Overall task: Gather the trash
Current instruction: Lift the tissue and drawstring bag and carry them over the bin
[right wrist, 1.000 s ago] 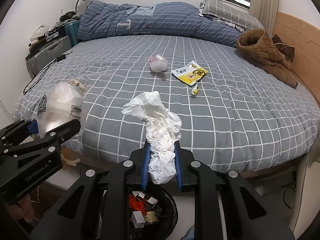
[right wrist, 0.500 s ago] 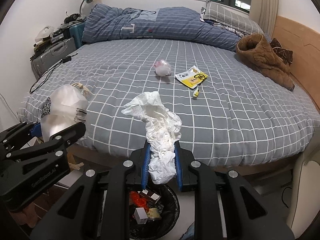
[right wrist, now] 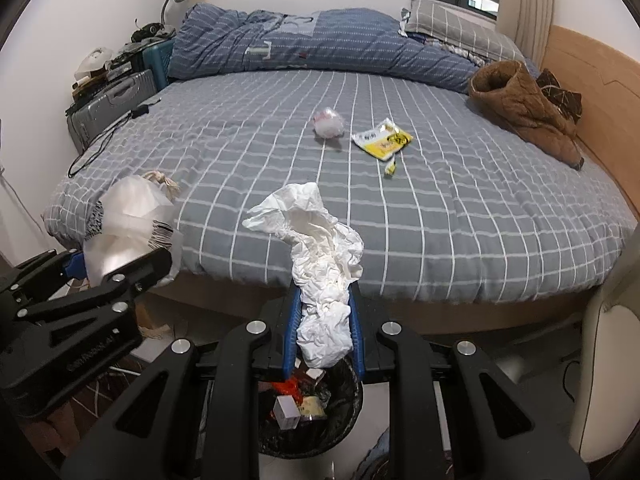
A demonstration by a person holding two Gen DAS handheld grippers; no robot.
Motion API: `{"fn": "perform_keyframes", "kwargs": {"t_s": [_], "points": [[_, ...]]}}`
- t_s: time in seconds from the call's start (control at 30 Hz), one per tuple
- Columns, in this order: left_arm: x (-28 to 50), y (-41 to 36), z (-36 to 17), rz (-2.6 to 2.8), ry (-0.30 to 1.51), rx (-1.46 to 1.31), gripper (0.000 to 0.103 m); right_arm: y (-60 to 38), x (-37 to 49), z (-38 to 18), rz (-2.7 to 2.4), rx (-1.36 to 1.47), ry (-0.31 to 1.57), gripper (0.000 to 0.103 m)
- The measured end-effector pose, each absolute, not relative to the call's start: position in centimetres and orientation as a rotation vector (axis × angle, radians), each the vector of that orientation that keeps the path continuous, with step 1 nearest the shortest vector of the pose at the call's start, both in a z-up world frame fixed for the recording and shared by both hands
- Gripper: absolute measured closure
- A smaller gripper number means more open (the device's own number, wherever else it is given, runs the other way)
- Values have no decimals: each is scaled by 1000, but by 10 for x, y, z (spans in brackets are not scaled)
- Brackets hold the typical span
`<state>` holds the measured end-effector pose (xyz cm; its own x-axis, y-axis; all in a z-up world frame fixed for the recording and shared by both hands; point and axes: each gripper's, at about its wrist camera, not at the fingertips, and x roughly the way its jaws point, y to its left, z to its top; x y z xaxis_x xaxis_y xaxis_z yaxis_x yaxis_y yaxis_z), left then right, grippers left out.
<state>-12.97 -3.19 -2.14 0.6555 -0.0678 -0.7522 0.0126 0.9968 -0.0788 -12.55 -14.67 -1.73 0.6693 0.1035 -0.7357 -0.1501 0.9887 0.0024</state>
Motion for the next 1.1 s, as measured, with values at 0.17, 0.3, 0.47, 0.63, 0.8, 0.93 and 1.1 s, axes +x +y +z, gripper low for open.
{"fn": "perform_keyframes", "kwargs": {"t_s": [0.17,0.3,0.47,0.63,0.8,0.93,1.1], "points": [[-138,-29,-37,-46,888,-83,52,-153,-133,-34,132,-49,865,83],[-141,-29,-56,-48,917,-80,52,-155,-135,-50,125,-39,893,83],[-137,-26,-85,-45,960,-85,52,-156,-130,-80,104,-46,941,83],[-127,-27,-111,-53,1012,-90,52,-156,-122,-114,90,-69,997,83],[-114,-33,-138,-61,1066,-87,52,-158,-110,-139,93,-48,1049,83],[-103,-38,-158,-71,1108,-86,52,-156,-98,-155,95,-50,1078,83],[-92,-47,-180,-86,1142,-78,52,-156,-85,-173,84,-67,1104,83]]}}
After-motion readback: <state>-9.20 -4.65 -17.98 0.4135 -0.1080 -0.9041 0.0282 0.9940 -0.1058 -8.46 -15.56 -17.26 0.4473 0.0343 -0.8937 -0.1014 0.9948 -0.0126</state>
